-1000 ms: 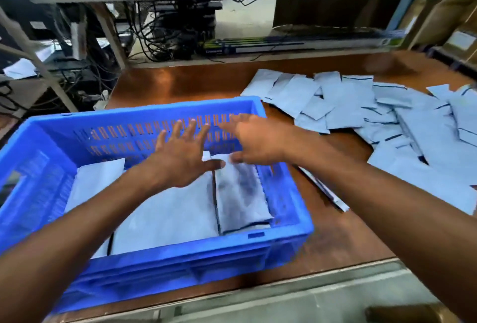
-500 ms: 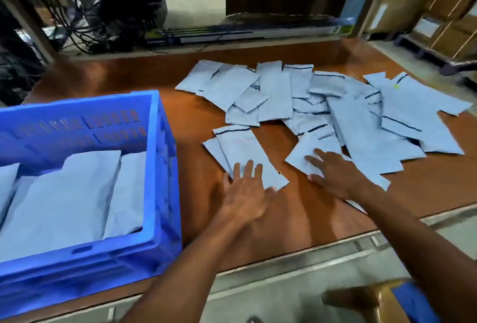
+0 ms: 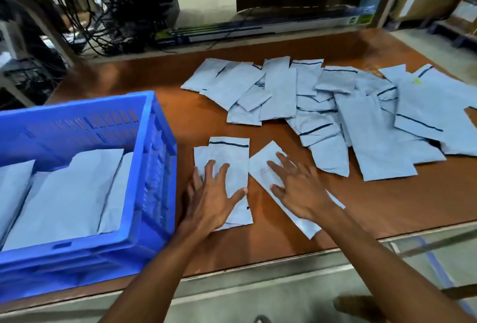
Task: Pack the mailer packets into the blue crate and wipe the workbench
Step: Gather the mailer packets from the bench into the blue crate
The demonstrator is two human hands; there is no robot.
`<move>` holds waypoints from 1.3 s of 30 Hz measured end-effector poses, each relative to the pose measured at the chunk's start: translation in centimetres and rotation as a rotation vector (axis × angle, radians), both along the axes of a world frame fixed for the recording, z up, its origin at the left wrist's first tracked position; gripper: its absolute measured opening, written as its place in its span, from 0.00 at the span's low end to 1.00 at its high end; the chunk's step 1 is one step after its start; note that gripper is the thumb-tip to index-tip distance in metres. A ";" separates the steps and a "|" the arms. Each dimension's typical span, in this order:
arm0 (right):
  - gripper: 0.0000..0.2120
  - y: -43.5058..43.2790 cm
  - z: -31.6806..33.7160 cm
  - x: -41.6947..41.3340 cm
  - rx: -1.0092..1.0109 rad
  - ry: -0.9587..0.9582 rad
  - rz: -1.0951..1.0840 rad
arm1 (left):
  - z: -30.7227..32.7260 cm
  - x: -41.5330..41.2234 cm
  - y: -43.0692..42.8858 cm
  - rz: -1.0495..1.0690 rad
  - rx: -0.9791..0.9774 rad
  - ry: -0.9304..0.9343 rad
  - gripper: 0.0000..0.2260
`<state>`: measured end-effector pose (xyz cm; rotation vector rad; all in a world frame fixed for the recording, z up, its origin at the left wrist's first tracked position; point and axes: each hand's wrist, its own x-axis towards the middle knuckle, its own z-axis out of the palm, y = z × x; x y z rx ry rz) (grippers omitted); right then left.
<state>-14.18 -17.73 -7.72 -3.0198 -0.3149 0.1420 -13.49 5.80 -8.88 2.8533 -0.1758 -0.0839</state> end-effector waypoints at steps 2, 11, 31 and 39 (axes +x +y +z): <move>0.29 -2.0 -0.5 -0.5 -0.093 -0.007 0.113 | -0.6 1.0 -0.5 -0.053 0.098 0.055 0.38; 0.32 -0.7 -3.4 -1.7 -0.013 -0.015 0.051 | -3.0 1.1 -2.1 -0.119 0.154 -0.080 0.31; 0.28 7.9 6.6 -0.2 0.249 -0.587 -0.068 | 13.8 -0.9 -0.2 -0.140 0.038 -0.521 0.27; 0.23 24.0 17.2 1.0 0.305 -0.848 0.146 | 23.0 -2.4 19.8 0.018 0.230 -0.509 0.26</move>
